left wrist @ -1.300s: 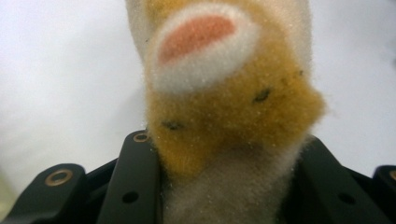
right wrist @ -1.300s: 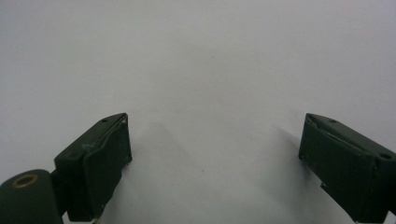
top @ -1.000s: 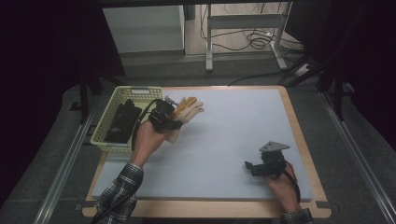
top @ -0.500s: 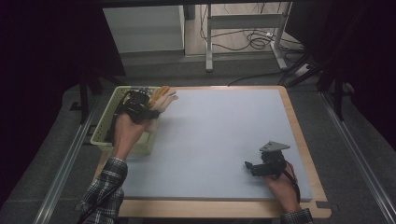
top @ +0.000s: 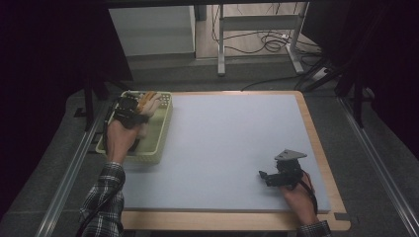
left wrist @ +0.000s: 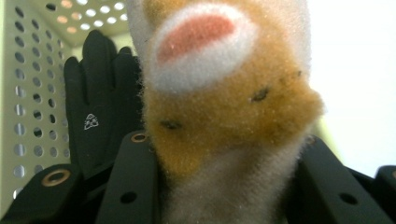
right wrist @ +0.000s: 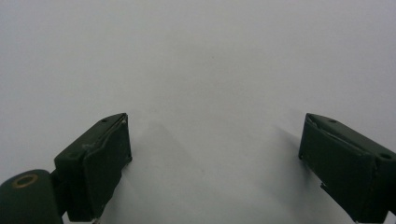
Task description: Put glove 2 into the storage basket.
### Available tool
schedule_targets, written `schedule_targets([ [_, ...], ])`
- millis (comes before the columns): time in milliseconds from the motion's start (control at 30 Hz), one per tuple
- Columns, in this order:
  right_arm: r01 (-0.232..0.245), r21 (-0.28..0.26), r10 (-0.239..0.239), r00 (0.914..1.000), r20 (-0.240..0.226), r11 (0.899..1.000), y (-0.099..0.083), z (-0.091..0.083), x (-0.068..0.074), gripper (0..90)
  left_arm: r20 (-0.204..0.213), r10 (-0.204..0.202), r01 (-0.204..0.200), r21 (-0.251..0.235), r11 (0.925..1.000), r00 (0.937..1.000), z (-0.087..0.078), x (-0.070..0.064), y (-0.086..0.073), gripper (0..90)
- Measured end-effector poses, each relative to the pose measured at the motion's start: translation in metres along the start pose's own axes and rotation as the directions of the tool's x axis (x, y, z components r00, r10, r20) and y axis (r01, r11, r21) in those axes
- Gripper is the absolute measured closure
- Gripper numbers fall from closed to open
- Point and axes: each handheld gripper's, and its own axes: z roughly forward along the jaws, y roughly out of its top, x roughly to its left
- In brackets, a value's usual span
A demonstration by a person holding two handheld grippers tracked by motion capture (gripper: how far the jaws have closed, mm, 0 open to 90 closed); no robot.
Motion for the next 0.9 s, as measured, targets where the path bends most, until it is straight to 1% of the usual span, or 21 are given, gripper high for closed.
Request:
schedule_targets([
  [133, -0.001, 0.000, 0.001, 1.0000, 0.000, 1.000, 0.000, 0.000, 0.000, 8.8, -0.007, -0.010, 0.010, 0.026, 0.9996, 0.9999, 0.018, 0.002, 0.000, 60.8],
  [200, 0.000, 0.000, 0.000, 1.0000, 0.000, 1.000, 0.000, 0.000, 0.000, 8.8, -0.012, -0.004, 0.005, 0.046, 0.9989, 0.9999, 0.027, 0.002, 0.001, 60.5],
  [233, 0.000, 0.000, 0.000, 1.0000, 0.000, 1.000, 0.000, 0.000, 0.000, 8.8, -0.017, -0.001, 0.002, 0.059, 0.9983, 0.9999, 0.033, 0.001, 0.001, 60.4],
  [267, 0.000, -0.001, 0.000, 1.0000, 0.000, 1.000, 0.000, 0.000, 0.000, 8.8, -0.020, 0.001, 0.001, 0.080, 0.9968, 0.9998, 0.043, -0.001, 0.002, 60.3],
  [300, 0.000, -0.001, 0.000, 1.0000, 0.000, 1.000, 0.000, 0.000, 0.000, 8.8, -0.020, 0.001, 0.001, 0.080, 0.9968, 0.9998, 0.043, -0.001, 0.002, 60.0],
  [367, 0.000, -0.001, 0.000, 1.0000, 0.000, 1.000, 0.000, 0.000, 0.000, 8.8, -0.030, 0.005, -0.002, 0.098, 0.9951, 0.9995, 0.051, -0.002, 0.002, 59.8],
  [400, 0.000, -0.001, 0.000, 1.0000, 0.000, 1.000, 0.000, 0.000, 0.000, 8.8, -0.030, 0.005, -0.002, 0.098, 0.9951, 0.9995, 0.051, -0.002, 0.002, 59.7],
  [433, 0.000, -0.001, 0.000, 1.0000, 0.000, 1.000, 0.000, 0.000, 0.000, 8.8, -0.037, 0.008, -0.004, 0.126, 0.9921, 0.9993, 0.060, -0.004, 0.003, 59.6],
  [467, 0.000, -0.001, 0.000, 1.0000, 0.000, 1.000, 0.000, 0.000, 0.000, 8.8, -0.038, 0.009, -0.004, 0.137, 0.9906, 0.9993, 0.064, -0.004, 0.004, 59.4],
  [600, 0.000, -0.001, 0.000, 1.0000, -0.001, 1.000, 0.000, 0.000, 0.000, 8.8, -0.031, 0.006, -0.001, 0.167, 0.9859, 0.9995, 0.075, -0.005, 0.005, 58.7],
  [733, -0.001, -0.001, 0.001, 1.0000, -0.001, 1.000, 0.000, 0.000, 0.000, 8.8, -0.015, 0.018, -0.015, 0.195, 0.9808, 0.9997, 0.082, -0.010, 0.007, 58.2],
  [800, 0.000, -0.002, 0.000, 1.0000, -0.001, 1.000, 0.000, 0.000, 0.000, 8.8, 0.007, 0.027, -0.028, 0.216, 0.9760, 0.9996, 0.086, -0.014, 0.008, 57.4],
  [867, 0.000, -0.002, 0.000, 1.0000, -0.001, 1.000, 0.000, 0.000, 0.000, 8.8, 0.023, 0.027, -0.031, 0.228, 0.9731, 0.9994, 0.088, -0.016, 0.009, 56.1],
  [900, 0.000, -0.002, 0.000, 1.0000, -0.001, 1.000, 0.000, 0.000, 0.000, 8.8, 0.032, 0.025, -0.032, 0.241, 0.9700, 0.9992, 0.090, -0.016, 0.009, 54.5],
])
